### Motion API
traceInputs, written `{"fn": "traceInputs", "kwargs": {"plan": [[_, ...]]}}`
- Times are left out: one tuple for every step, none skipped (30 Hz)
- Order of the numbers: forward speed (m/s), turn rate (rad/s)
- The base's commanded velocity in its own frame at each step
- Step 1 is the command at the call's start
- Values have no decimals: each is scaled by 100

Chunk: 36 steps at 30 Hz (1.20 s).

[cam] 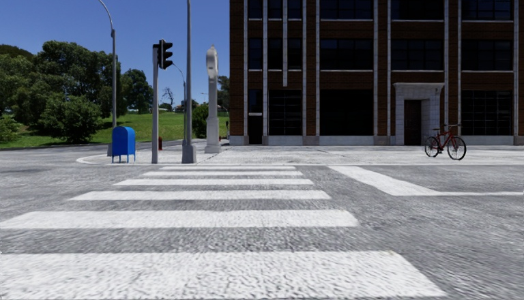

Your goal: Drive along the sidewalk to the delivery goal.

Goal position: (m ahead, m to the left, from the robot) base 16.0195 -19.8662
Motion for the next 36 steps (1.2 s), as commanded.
{"fn": "traceInputs", "kwargs": {"plan": [[163, 0], [163, 0], [162, 0], [162, 0], [162, 0], [162, 0], [162, 0], [162, 0], [162, 0], [162, 0], [162, 0], [162, 0], [162, 0], [162, 0], [162, 0], [162, 0], [162, 0], [162, 0], [162, 0], [162, 0], [162, 0], [162, 0], [162, 0], [162, 0], [162, 0], [162, 0], [162, 0], [162, 0], [162, 0], [162, 0], [162, 0], [164, 0], [200, 0], [200, 0], [200, 0], [200, 0]]}}
